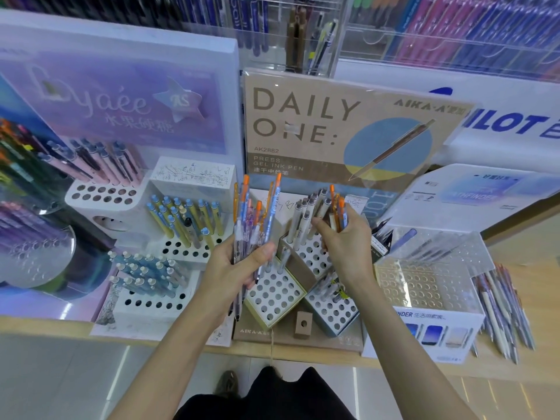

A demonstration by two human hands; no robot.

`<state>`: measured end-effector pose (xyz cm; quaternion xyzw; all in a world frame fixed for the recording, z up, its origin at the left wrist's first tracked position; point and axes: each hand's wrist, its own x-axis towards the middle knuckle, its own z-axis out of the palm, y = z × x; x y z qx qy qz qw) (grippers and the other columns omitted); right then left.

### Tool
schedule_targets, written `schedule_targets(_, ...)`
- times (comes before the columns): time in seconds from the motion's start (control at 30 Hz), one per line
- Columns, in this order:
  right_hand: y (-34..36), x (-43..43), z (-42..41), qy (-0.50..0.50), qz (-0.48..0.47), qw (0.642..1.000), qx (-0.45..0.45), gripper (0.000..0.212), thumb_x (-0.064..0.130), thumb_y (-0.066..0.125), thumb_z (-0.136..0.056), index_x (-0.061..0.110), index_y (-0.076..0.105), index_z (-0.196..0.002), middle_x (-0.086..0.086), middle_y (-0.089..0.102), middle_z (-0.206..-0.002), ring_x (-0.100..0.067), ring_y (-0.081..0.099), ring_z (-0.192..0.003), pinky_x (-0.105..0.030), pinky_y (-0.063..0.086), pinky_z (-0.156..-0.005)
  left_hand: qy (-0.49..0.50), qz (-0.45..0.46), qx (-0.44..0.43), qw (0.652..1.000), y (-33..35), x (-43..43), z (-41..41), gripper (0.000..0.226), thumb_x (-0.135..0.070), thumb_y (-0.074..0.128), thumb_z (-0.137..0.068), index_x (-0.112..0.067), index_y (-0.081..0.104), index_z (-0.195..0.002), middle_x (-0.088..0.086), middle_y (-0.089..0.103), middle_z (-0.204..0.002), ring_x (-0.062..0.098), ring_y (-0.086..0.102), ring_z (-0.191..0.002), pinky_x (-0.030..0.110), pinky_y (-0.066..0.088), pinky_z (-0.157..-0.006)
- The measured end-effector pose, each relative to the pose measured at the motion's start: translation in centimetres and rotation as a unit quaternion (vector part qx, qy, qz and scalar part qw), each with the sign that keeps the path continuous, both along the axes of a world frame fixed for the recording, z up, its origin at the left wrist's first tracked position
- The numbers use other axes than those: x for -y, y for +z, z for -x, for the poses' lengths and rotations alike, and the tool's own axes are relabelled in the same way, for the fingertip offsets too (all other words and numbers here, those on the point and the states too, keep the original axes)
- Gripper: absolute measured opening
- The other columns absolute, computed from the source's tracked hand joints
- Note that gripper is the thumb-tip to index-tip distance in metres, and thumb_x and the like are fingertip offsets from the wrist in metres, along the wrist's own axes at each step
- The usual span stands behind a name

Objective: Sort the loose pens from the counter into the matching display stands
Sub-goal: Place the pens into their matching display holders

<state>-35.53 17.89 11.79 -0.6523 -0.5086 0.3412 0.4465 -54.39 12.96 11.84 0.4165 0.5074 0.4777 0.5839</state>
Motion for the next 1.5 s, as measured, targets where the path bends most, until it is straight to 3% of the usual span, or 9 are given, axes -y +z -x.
schedule_targets(0.2, 0.7, 1.3, -0.5, 0.007, -0.014, 0.998, -0.061, 0.012, 0.022, 0.064, -0.091, 0.017, 0.058, -0.082, 0.006, 0.050, -0.048, -0.010, 0.045, -0.042, -0.021, 0.040, -0.042, -0.019, -0.021, 0.014, 0.999, 0.5, 0.0, 0.0, 0.027, -0.037, 0.071, -0.073, -0.010, 0.064, -0.076, -0.006, 0.055, -0.050, 0.003, 0.039, -0.039, 0.015, 0.036, -0.042)
schedule_targets(0.37, 2.6, 2.1, -0.1, 0.005, 0.004, 0.934, -0.358, 0.027, 0.027, 0.049, -0.099, 0.014, 0.044, -0.076, 0.000, 0.041, -0.060, -0.011, 0.037, -0.047, -0.023, 0.039, -0.048, -0.055, -0.031, -0.018, 0.998, 0.9, 0.0, -0.8, 0.016, -0.024, 0.068, -0.084, -0.012, 0.063, -0.073, -0.006, 0.063, -0.058, 0.001, 0.043, -0.041, 0.016, 0.039, -0.044)
schedule_targets(0.47, 3.7, 2.7, 0.5, 0.026, 0.013, 0.890, -0.456, 0.027, 0.034, 0.051, -0.093, 0.014, 0.039, -0.078, 0.000, 0.040, -0.062, -0.012, 0.040, -0.050, -0.022, 0.042, -0.050, -0.073, -0.025, -0.038, 0.996, 0.9, 0.2, -1.5, 0.010, -0.026, 0.070, -0.075, -0.022, 0.064, -0.068, -0.006, 0.062, -0.055, 0.001, 0.047, -0.043, 0.015, 0.040, -0.045)
schedule_targets(0.7, 5.1, 3.2, 2.0, 0.006, -0.016, 0.875, -0.483, 0.028, 0.028, 0.048, -0.098, 0.014, 0.042, -0.075, 0.001, 0.043, -0.060, -0.010, 0.043, -0.050, -0.022, 0.043, -0.049, -0.123, -0.055, -0.023, 0.991, 1.6, 0.8, -2.6, 0.021, -0.031, 0.079, -0.061, -0.031, 0.063, -0.074, -0.015, 0.062, -0.058, -0.002, 0.056, -0.051, 0.011, 0.043, -0.050)
schedule_targets(0.87, 5.1, 3.1, 2.5, -0.033, -0.040, 0.865, -0.498, 0.025, 0.029, 0.048, -0.099, 0.014, 0.045, -0.079, 0.000, 0.042, -0.061, -0.011, 0.043, -0.051, -0.023, 0.043, -0.050, -0.137, -0.054, -0.006, 0.989, 1.3, 1.1, -2.6, 0.041, -0.025, 0.080, -0.064, -0.025, 0.062, -0.101, -0.015, 0.074, -0.089, 0.001, 0.069, -0.080, 0.011, 0.049, -0.064)
schedule_targets(1.03, 4.7, 3.2, 2.4, -0.033, -0.040, 0.878, -0.475, 0.030, 0.036, 0.056, -0.089, 0.014, 0.048, -0.070, 0.001, 0.046, -0.055, -0.010, 0.046, -0.048, -0.023, 0.044, -0.049, -0.132, -0.046, 0.001, 0.990, 1.3, 1.2, -2.5, 0.021, -0.027, 0.081, -0.072, -0.035, 0.070, -0.088, -0.017, 0.069, -0.070, -0.004, 0.061, -0.059, 0.009, 0.045, -0.052)
schedule_targets(1.27, 3.9, 2.9, 1.7, -0.049, -0.012, 0.909, -0.413, 0.041, 0.050, 0.055, -0.079, 0.012, 0.049, -0.092, 0.000, 0.050, -0.065, -0.012, 0.049, -0.056, -0.027, 0.044, -0.059, -0.126, -0.026, 0.022, 0.991, 1.0, 0.8, -1.9, 0.014, -0.033, 0.080, -0.063, -0.034, 0.071, -0.073, -0.007, 0.061, -0.057, 0.002, 0.053, -0.050, 0.017, 0.044, -0.047)
schedule_targets(1.4, 3.9, 2.8, 1.0, -0.024, -0.013, 0.899, -0.438, 0.049, 0.051, 0.056, -0.076, 0.006, 0.056, -0.094, 0.000, 0.051, -0.060, -0.010, 0.049, -0.050, -0.023, 0.044, -0.052, -0.108, -0.020, 0.034, 0.993, 0.8, 0.6, -1.9, 0.010, -0.018, 0.075, -0.066, -0.022, 0.069, -0.072, -0.006, 0.062, -0.057, 0.003, 0.056, -0.051, 0.016, 0.046, -0.048)
schedule_targets(1.5, 3.8, 3.0, 0.2, 0.022, -0.020, 0.870, -0.492, 0.033, 0.035, 0.059, -0.085, 0.005, 0.051, -0.095, -0.001, 0.042, -0.063, -0.008, 0.036, -0.045, -0.018, 0.035, -0.041, -0.096, -0.025, 0.031, 0.995, 0.7, 0.2, -1.8, 0.014, -0.019, 0.074, -0.066, -0.017, 0.064, -0.076, -0.007, 0.059, -0.054, 0.003, 0.053, -0.048, 0.017, 0.044, -0.044)
